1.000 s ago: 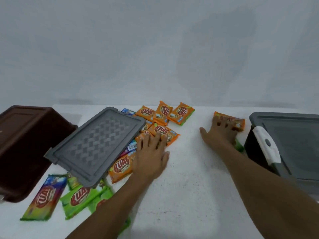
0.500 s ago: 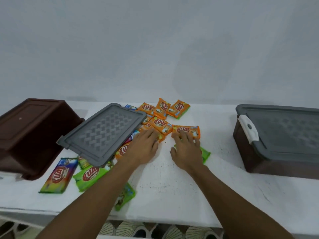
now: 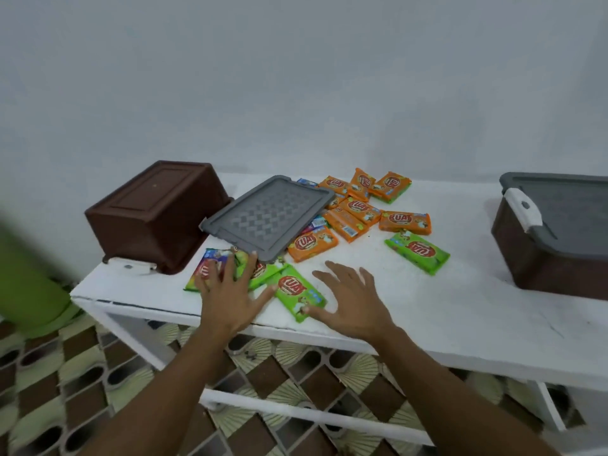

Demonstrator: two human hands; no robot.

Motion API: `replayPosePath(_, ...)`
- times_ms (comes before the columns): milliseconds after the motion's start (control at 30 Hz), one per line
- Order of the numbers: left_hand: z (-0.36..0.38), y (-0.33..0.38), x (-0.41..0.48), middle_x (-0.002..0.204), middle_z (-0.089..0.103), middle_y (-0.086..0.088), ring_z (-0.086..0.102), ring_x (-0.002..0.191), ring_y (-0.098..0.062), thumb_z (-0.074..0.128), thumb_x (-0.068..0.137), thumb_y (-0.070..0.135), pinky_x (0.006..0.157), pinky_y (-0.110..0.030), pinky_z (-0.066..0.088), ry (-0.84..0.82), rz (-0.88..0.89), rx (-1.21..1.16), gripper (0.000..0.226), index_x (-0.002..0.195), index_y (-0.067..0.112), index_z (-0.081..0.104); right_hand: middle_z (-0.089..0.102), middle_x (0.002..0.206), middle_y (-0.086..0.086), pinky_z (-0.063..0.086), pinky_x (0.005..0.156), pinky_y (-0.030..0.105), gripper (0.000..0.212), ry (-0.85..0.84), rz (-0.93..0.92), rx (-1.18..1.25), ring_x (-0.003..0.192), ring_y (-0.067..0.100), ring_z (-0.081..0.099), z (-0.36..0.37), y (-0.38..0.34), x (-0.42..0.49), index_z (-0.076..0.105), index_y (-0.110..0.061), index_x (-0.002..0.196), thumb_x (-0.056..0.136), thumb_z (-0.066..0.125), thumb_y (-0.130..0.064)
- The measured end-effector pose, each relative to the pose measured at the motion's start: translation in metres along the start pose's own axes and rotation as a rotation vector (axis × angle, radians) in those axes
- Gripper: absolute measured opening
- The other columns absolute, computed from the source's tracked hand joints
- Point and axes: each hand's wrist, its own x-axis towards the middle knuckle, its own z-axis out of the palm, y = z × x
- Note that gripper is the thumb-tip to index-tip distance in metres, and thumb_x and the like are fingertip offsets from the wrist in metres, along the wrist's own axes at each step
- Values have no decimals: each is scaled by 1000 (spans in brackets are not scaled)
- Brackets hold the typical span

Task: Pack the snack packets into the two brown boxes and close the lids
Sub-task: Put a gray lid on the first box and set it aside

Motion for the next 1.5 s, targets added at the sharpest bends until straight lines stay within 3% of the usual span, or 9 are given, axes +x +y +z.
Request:
replayPosePath(233, 2, 44, -6, 163, 3, -16, -3, 145, -47, 18, 90, 73, 113, -62, 1, -48, 2, -65, 77, 154, 35, -3, 40, 150, -5, 26, 107, 45, 56, 169, -90, -2, 136, 14, 35, 3, -1, -11, 49, -43, 136, 82, 50, -60)
replayPosePath(367, 1, 64, -1, 163, 2, -15, -3, 146, -46, 20, 91, 72, 113, -61, 3, -95, 50, -82, 78, 154, 33, -2, 61, 131, -2, 34, 99, 51, 43, 282, 11, -157, 124, 18, 52, -6, 9, -23, 68, -38, 115, 77, 51, -48)
replayPosePath(533, -9, 68, 9, 163, 6, -11, 1, 147, -43, 19, 92, 71, 116, -56, 4, -202, 190, -89, 76, 155, 32, 1, 59, 134, -1, 24, 104, 55, 40, 246, 295, -305, 129, 23, 47, -25, 37, -20, 69, -39, 114, 78, 54, -46)
replayPosePath(633, -25, 44, 23, 159, 22, -6, 23, 143, -38, 24, 93, 66, 114, -50, 22, -204, 392, -127, 72, 154, 28, 15, 55, 138, 3, 21, 105, 55, 32, 288, 365, -327, 132, 27, 41, -27, 31, -6, 72, -32, 110, 79, 62, -33)
replayPosePath(767, -58, -19, 51, 136, 49, -3, 50, 119, -28, 42, 96, 48, 92, -39, 37, 8, 487, -148, 46, 133, 22, 47, 54, 136, 9, 28, 103, 54, 37, 349, 233, -216, 127, 31, 44, -11, -26, 28, 66, -26, 116, 79, 59, -29)
replayPosePath(1000, -120, -108, 120, 132, 50, -3, 41, 124, -24, 48, 89, 48, 101, -42, 31, 284, 568, 101, 44, 122, 20, 53, 44, 145, 2, 25, 108, 46, 41, 304, 167, -110, 133, 22, 37, 23, -141, 109, 57, -29, 128, 87, 60, -33)
replayPosePath(1200, -121, -178, 140, 157, 23, -10, 19, 143, -37, 49, 85, 59, 113, -56, 18, 36, 283, 131, 80, 150, 20, 24, 40, 148, -5, 25, 111, 44, 44, 179, 214, -67, 135, 18, 33, 38, -198, 150, 47, -33, 137, 94, 49, -41)
replayPosePath(1300, -117, -205, 141, 161, 20, -3, 17, 146, -31, 46, 86, 58, 115, -54, 19, 65, 316, 57, 78, 152, 24, 22, 29, 155, -4, 18, 116, 48, 54, 42, 216, -200, 142, 20, 24, 56, -204, 159, 35, -34, 145, 93, 47, -46)
replayPosePath(1500, -118, -176, 130, 158, 27, -3, 23, 144, -31, 46, 86, 53, 110, -54, 23, 99, 373, 30, 73, 150, 22, 28, 24, 157, 3, 18, 114, 57, 57, 42, 399, -220, 144, 25, 22, 59, -196, 167, 31, -35, 144, 91, 48, -45)
